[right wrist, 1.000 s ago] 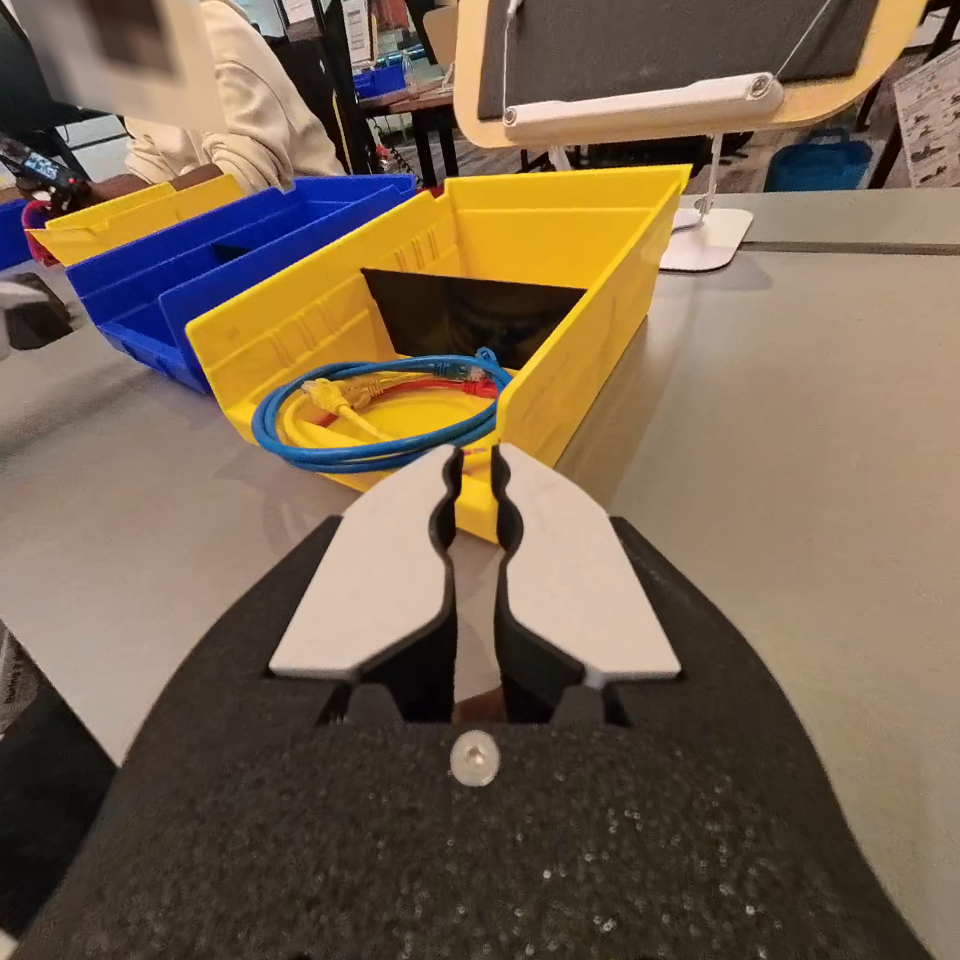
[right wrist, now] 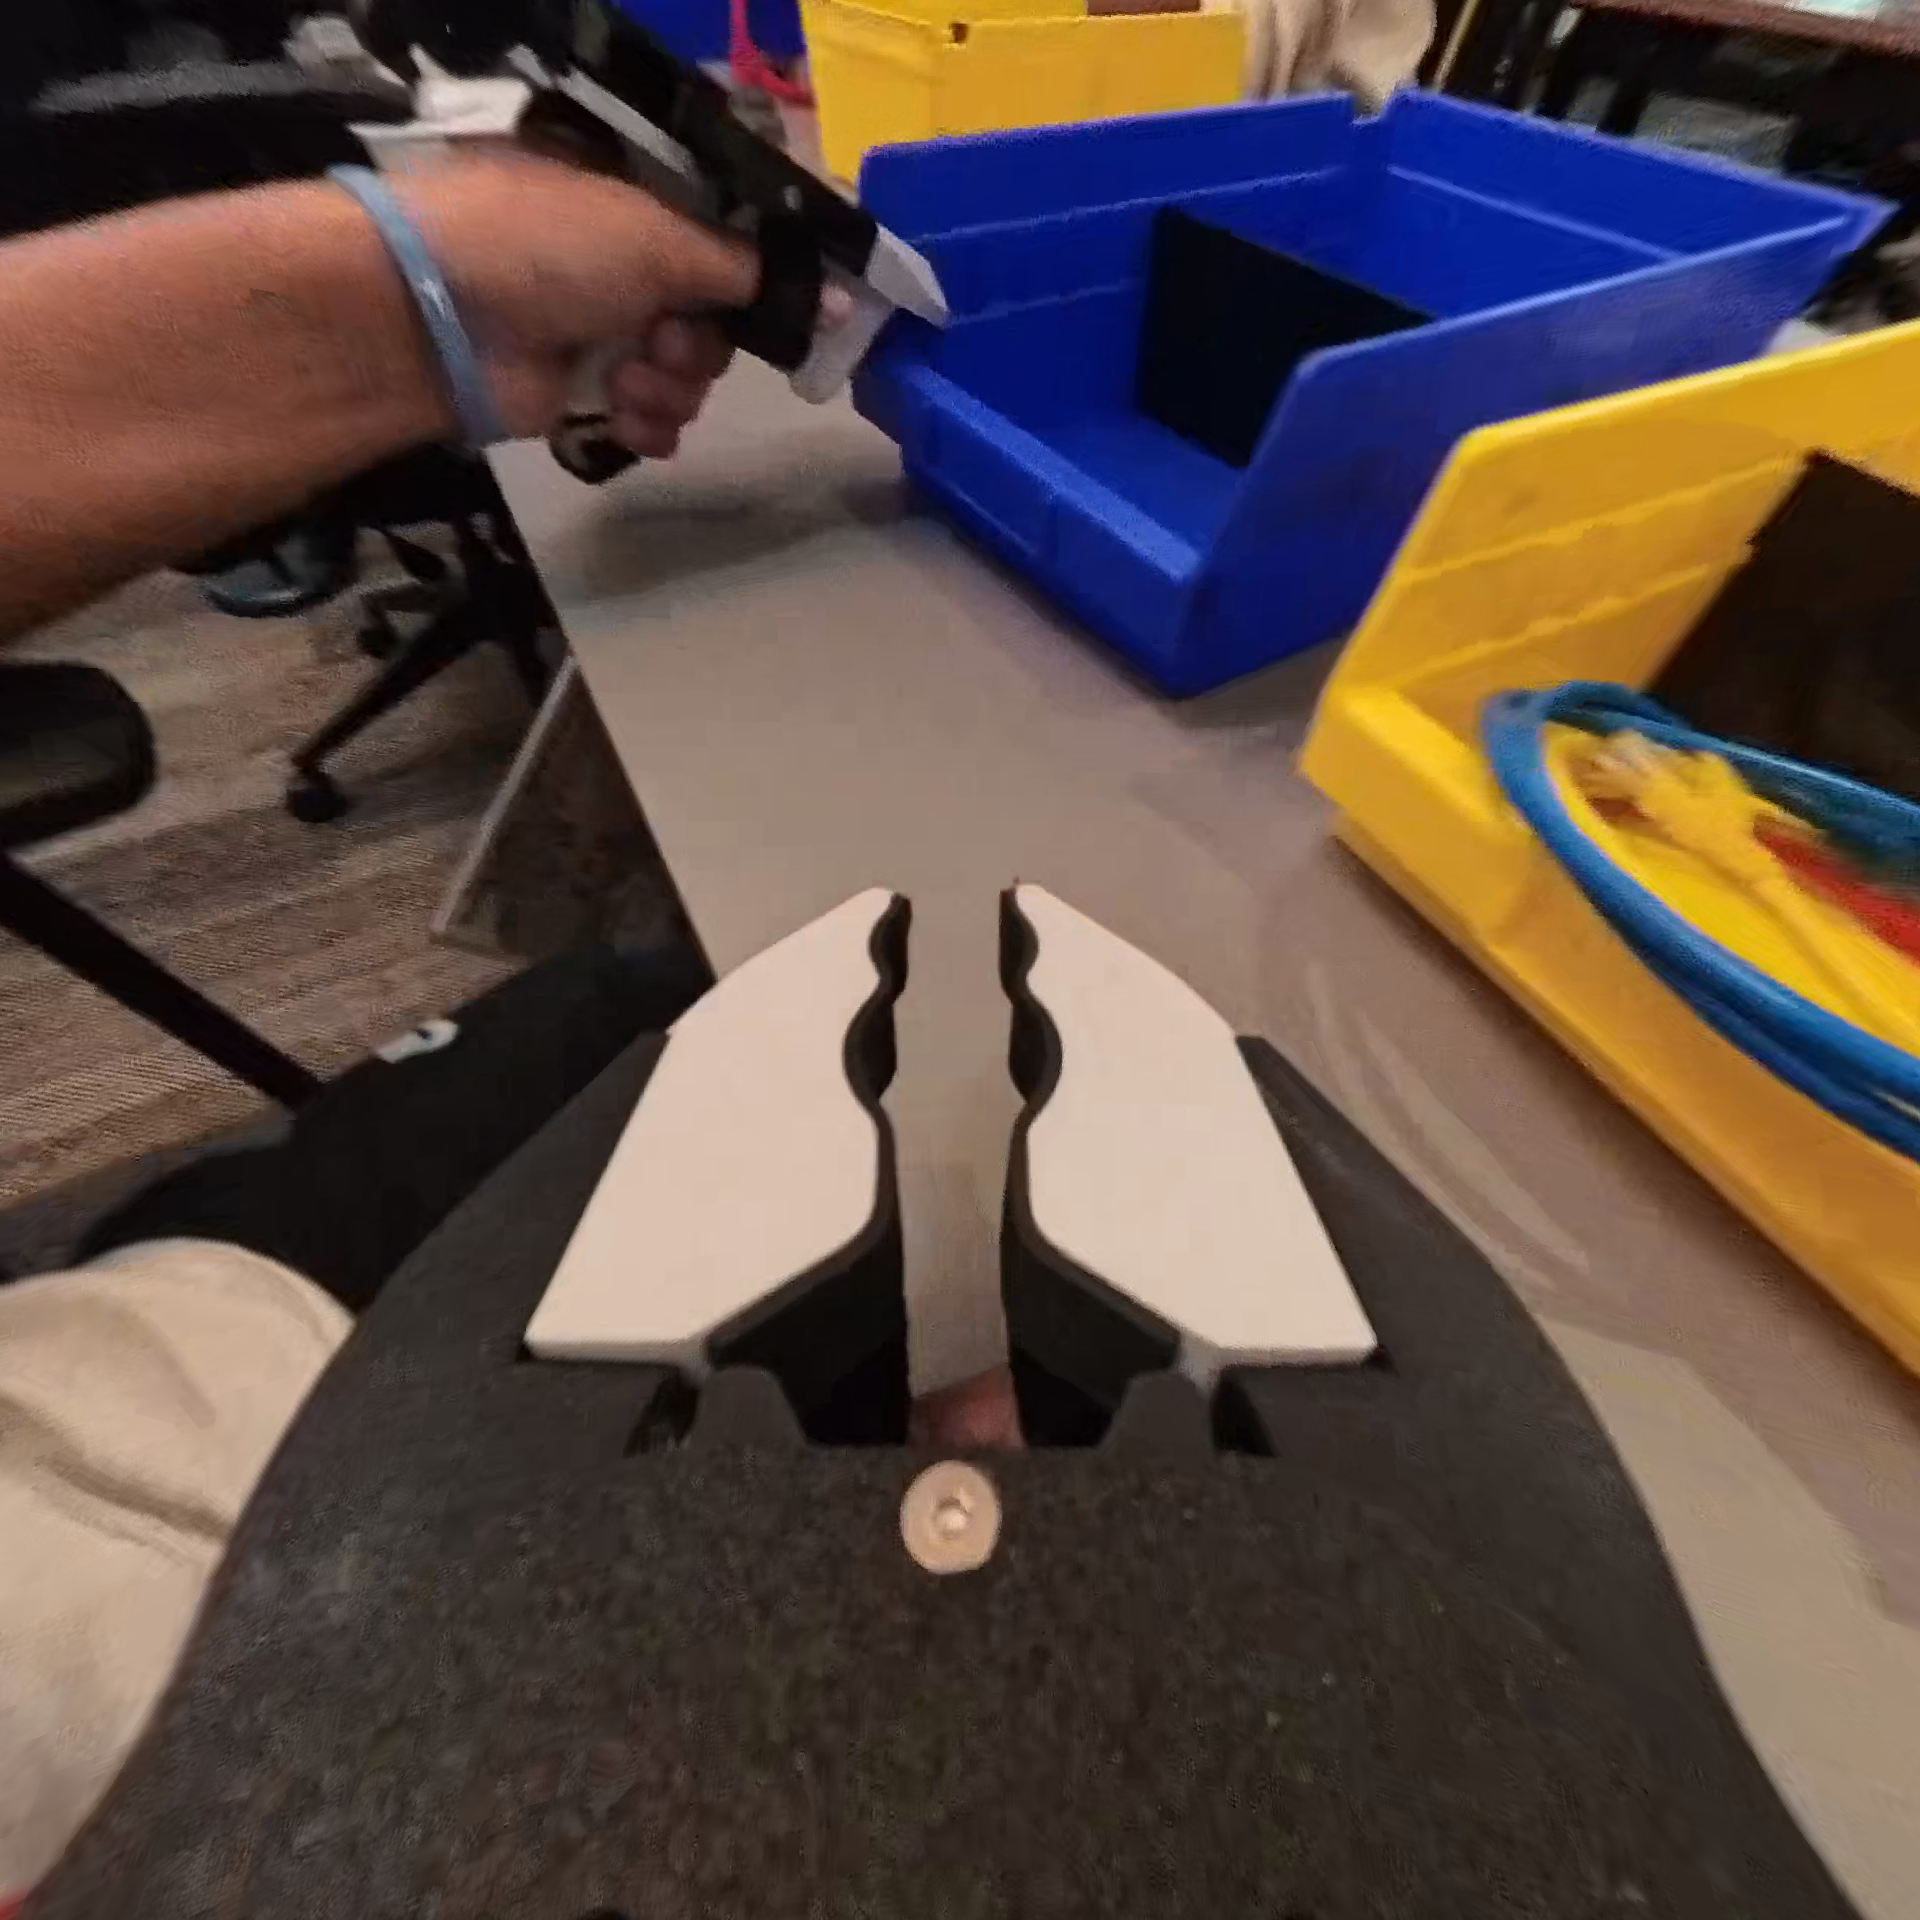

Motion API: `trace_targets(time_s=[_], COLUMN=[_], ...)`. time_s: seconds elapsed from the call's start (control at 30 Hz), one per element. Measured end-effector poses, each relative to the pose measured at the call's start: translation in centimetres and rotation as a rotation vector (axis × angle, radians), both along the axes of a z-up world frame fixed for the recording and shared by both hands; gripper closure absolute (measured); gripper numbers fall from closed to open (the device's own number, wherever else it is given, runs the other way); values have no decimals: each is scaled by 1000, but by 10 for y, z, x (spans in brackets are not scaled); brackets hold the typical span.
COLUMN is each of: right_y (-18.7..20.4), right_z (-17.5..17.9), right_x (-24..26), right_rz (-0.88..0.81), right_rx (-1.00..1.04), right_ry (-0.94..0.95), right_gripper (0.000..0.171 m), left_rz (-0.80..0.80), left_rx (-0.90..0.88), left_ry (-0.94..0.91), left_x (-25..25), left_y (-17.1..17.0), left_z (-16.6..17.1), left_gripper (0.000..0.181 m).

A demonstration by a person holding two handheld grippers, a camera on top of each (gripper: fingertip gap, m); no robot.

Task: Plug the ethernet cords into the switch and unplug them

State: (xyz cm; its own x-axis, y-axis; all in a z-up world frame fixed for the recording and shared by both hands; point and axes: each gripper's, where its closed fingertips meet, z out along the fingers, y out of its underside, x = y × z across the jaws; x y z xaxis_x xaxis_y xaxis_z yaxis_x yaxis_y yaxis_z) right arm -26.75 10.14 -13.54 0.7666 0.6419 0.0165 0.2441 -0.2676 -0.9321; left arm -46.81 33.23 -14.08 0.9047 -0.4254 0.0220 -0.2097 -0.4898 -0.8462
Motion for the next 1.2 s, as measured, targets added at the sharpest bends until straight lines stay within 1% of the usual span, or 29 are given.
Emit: trace_targets(time_s=[0.07, 0.13, 0.2, 0.27, 0.33, 0.37, 0.43, 0.47, 0.5, 0.53, 0.63, 0.77, 0.93, 1.07, 1.13, 1.2], right_y=[14, 42, 66, 81, 87, 87, 88, 87, 86, 87, 79, 68, 52, 33, 25, 20], right_z=[8, 16, 20, 19, 10, 5, -5, -4, -3, 0, 16, 62, 150, 212, 230, 238], right_x=[-22, -23, -18, -24, -36, -39, -39, -39, -39, -35, -36, -28, 16, 79, 124, 177], right_rz=[-18, -139, -271, -328, -349, -361, -419, -416, -418, -439, -441, -454, -556, -696, -792, -887], right_rx=[-21, -13, -4, -15, -40, -55, -67, -61, -65, -60, 15, 165, 415, 575, 611, 597], right_ry=[73, 93, 87, 88, 57, 38, -1, -11, -9, -13, -66, -54, -41, -55, -70, -65], right_gripper=[139, 124, 123, 122, 122, 125, 142, 146, 153, 165, 168, 168, 169, 169, 169, 169], left_rz=[17, 34, 55, 85, 115, 125, 148, 169, 192, 202, 245, 263, 220, 79, -17, -108], left_rx=[-3, -9, -16, -12, -4, 6, 27, 36, 38, 33, 41, 166, 398, 539, 564, 572], left_ry=[11, 10, 16, 43, 73, 87, 106, 104, 102, 98, 82, 29, -92, -151, -158, -151], left_x=[-6, -12, -16, -19, -21, -21, -22, -24, -27, -28, -29, -19, 29, 100, 148, 203], left_y=[-15, -32, -52, -76, -102, -114, -137, -146, -154, -160, -174, -180, -176, -164, -156, -148], left_z=[0, 0, 0, 0, 0, 0, 0, 0, 0, 1, 5, 42, 111, 161, 179, 194], left_gripper=[178, 178, 178, 178, 178, 178, 177, 177, 176, 176, 177, 177, 177, 176, 176, 176])
